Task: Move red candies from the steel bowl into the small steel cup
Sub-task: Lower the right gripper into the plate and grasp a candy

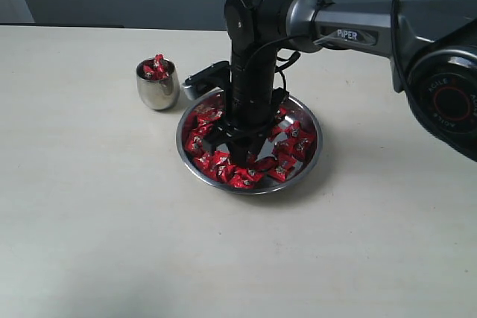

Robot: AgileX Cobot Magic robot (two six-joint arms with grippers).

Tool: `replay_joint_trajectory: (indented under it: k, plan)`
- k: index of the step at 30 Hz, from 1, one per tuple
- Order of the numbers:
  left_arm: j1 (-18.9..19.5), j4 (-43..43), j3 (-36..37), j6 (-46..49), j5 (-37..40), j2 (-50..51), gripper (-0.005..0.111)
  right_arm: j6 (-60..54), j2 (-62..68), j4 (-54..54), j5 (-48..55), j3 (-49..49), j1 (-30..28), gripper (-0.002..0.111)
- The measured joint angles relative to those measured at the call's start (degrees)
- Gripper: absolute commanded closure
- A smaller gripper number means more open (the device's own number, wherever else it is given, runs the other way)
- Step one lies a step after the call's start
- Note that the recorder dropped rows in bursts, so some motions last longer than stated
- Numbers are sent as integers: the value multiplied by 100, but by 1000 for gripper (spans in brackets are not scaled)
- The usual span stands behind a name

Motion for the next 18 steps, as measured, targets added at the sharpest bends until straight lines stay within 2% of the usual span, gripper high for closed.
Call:
replay_joint_trajectory:
  k: [4, 11, 18]
  plan:
    - [0, 0, 0, 0, 0, 0, 106, 0, 41, -4, 0, 0, 0, 73]
    - [0, 0, 0, 0, 0, 0, 106, 0, 41, -14, 0, 0, 0, 108]
    - [0, 0, 0, 0, 0, 0, 106, 0, 41, -14, 0, 0, 0, 109]
